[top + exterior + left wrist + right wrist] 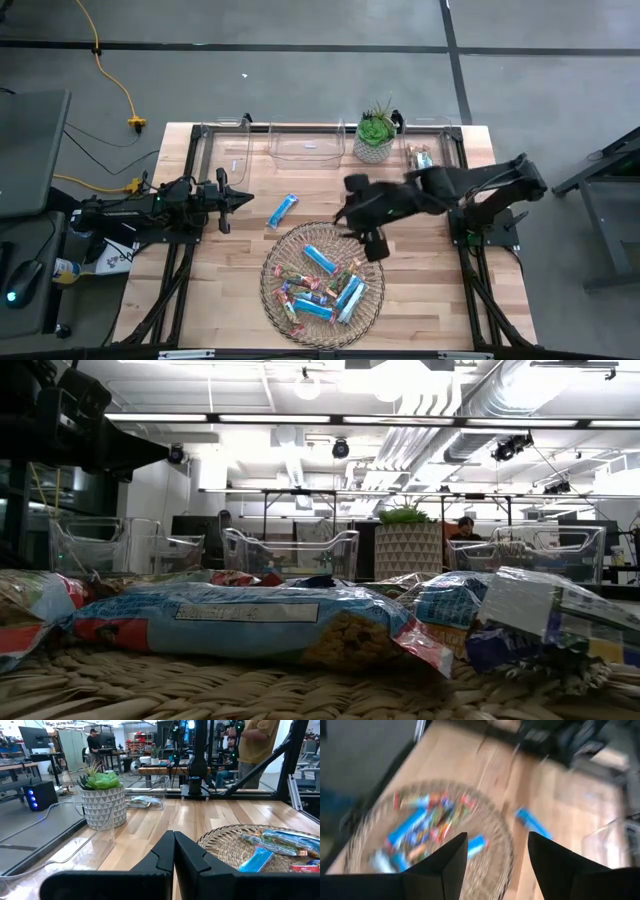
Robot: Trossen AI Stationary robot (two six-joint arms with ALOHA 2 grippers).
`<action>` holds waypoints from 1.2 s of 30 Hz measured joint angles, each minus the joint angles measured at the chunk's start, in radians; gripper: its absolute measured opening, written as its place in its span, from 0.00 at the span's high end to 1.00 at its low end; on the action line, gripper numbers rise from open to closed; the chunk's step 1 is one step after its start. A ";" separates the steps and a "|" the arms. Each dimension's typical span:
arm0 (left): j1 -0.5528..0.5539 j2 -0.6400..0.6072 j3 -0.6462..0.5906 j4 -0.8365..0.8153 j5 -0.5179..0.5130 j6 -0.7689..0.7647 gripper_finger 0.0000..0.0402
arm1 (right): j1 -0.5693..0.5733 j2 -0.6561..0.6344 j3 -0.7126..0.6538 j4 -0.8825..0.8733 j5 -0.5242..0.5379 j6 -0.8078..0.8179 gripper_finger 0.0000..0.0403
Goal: Pick and place Granola Bars by type
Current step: Put the red granola bar into the middle transparent bin
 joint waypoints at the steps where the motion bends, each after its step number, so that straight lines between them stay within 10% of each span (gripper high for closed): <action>1: 0.000 0.000 0.000 0.000 0.000 0.000 0.99 | 0.005 0.016 0.000 -0.021 -0.001 -0.011 0.52; 21: 0.000 0.000 0.000 0.000 0.000 0.000 0.99 | 0.059 0.317 0.000 -0.160 -0.010 -0.097 0.52; 36: 0.000 0.000 0.000 0.000 0.000 0.000 0.99 | 0.009 0.298 -0.263 -0.002 -0.276 -0.185 0.52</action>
